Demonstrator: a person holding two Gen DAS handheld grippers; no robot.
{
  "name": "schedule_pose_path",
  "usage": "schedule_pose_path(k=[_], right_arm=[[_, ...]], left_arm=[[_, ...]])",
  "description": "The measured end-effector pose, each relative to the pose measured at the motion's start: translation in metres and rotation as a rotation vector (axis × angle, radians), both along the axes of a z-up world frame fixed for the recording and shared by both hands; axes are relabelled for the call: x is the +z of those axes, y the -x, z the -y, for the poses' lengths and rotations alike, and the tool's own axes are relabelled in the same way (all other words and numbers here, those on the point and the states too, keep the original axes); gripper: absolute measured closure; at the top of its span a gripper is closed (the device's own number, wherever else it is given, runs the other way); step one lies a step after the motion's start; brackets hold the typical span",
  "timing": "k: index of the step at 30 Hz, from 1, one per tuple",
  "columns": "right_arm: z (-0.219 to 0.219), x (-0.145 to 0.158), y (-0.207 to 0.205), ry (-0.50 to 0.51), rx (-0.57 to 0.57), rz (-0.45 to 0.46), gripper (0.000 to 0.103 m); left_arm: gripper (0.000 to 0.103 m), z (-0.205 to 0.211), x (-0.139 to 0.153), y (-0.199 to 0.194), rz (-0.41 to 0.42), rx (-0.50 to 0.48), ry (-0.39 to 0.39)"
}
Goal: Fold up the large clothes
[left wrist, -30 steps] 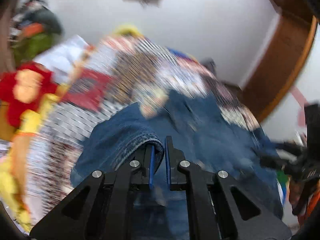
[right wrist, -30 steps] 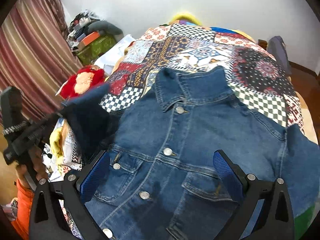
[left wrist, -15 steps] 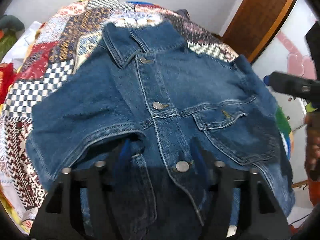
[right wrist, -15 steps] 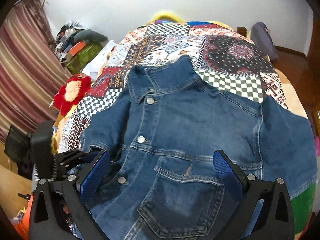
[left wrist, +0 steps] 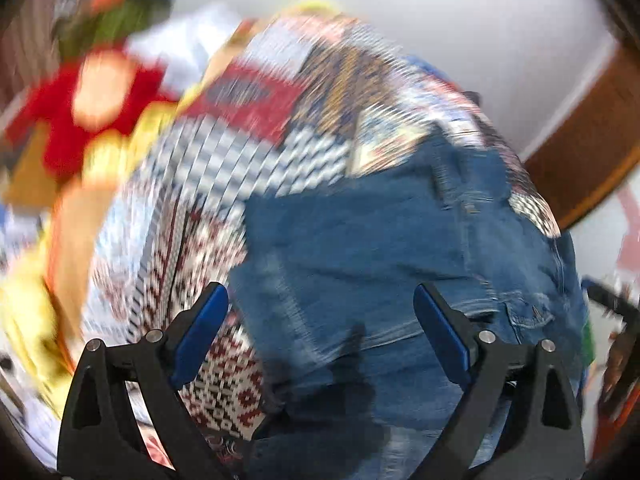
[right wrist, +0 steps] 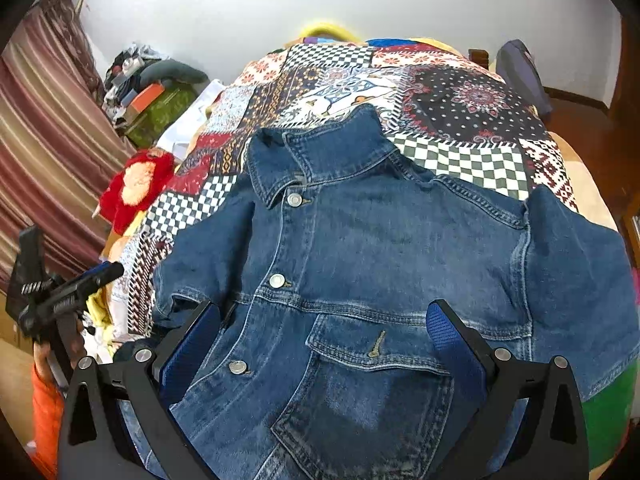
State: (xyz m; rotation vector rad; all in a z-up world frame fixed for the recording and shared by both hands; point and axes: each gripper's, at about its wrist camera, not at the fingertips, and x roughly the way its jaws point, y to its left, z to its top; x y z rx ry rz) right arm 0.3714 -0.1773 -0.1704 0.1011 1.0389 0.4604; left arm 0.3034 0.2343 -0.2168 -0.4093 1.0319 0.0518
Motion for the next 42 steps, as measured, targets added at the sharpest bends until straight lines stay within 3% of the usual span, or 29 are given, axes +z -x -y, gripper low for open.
schedule_pose_path(k=[3,9,12,14,16,19,23,28,32,37,42], right_arm=[[-0.010,-0.007,-0.001,0.030,0.016,-0.003,0.001],[-0.027,-0.017,-0.003,0.054,0.043,-0.016,0.001],[-0.031,-0.020,-0.005,0.056,0.049,-0.022,0.001],[-0.035,-0.022,-0.005,0.061,0.056,-0.024,0.000],[-0.037,-0.023,-0.005,0.066,0.061,-0.024,0.001],[-0.038,-0.024,-0.001,0.085,0.076,-0.012,0.001],[-0.036,-0.021,0.002,0.108,0.090,0.017,0.001],[-0.022,-0.012,0.003,0.086,0.077,0.044,0.001],[-0.001,-0.002,0.004,0.053,0.040,0.067,0.001],[0.030,0.008,0.006,0.025,-0.016,0.088,0.001],[0.069,0.015,0.010,0.010,-0.088,0.102,0.001]], left_arm=[[0.009,-0.019,-0.036,-0.004,-0.084,0.033,0.118],[0.014,-0.025,-0.083,-0.012,-0.165,0.022,0.241],[0.041,-0.023,-0.095,-0.016,-0.181,0.018,0.303],[0.054,-0.022,-0.091,-0.016,-0.176,0.028,0.253],[0.070,-0.020,-0.082,-0.017,-0.156,0.021,0.172],[0.086,-0.014,-0.054,-0.012,-0.090,0.004,0.050],[0.091,0.002,-0.002,-0.009,0.015,-0.038,-0.055],[0.092,0.038,0.064,-0.021,0.159,-0.110,-0.095],[0.092,0.095,0.107,-0.038,0.259,-0.217,-0.118],[0.092,0.175,0.125,-0.063,0.276,-0.396,-0.083],[0.093,0.241,0.111,-0.086,0.231,-0.536,-0.021]])
